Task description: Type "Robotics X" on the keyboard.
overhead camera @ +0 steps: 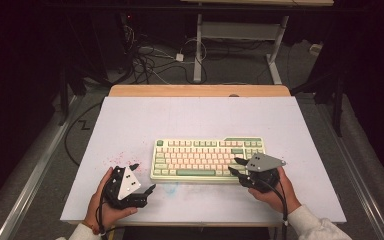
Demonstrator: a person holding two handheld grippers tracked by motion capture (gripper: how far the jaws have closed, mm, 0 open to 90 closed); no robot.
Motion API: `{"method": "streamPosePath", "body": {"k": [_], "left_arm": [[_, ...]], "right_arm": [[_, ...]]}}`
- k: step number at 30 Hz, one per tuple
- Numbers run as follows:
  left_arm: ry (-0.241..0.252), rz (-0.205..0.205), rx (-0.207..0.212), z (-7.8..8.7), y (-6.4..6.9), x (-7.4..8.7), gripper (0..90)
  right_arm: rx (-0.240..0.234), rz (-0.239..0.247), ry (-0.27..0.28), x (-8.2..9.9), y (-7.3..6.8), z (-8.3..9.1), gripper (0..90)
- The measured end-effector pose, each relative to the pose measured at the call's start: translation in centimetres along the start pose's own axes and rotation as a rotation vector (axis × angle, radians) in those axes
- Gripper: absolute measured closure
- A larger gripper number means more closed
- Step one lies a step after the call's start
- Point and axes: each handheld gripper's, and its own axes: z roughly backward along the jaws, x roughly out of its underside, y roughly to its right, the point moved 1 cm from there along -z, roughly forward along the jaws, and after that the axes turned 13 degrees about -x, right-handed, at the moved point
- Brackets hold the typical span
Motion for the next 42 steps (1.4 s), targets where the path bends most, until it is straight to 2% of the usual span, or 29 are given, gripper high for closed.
{"method": "streamPosePath", "body": {"k": [5,8,14,19,28,36,42], "left_arm": [[-0.010,0.001,0.000,-0.1,0.1,0.0,17.0],[-0.009,-0.004,0.004,-0.2,0.2,-0.1,17.0],[-0.019,-0.012,0.014,-0.4,0.2,0.0,17.0],[-0.016,-0.014,0.013,-0.3,0.1,0.0,17.0],[-0.026,-0.022,0.017,-0.4,0.3,0.1,17.0],[-0.030,-0.026,0.025,-0.5,0.3,0.2,17.0],[-0.033,-0.027,0.027,-0.5,0.3,0.2,17.1]], "right_arm": [[-0.040,0.000,-0.016,-0.9,0.4,-0.9,84.5],[-0.064,0.005,-0.024,-1.7,0.6,-1.6,90.0],[-0.077,0.008,-0.038,-3.0,0.8,-3.3,90.0],[-0.083,-0.009,-0.055,-3.8,1.2,-4.9,90.0],[-0.086,-0.014,-0.088,-4.5,1.7,-7.2,90.0],[-0.058,-0.040,-0.136,-4.4,2.3,-8.3,90.0],[-0.060,-0.045,-0.160,-4.4,2.5,-8.8,90.0]]}}
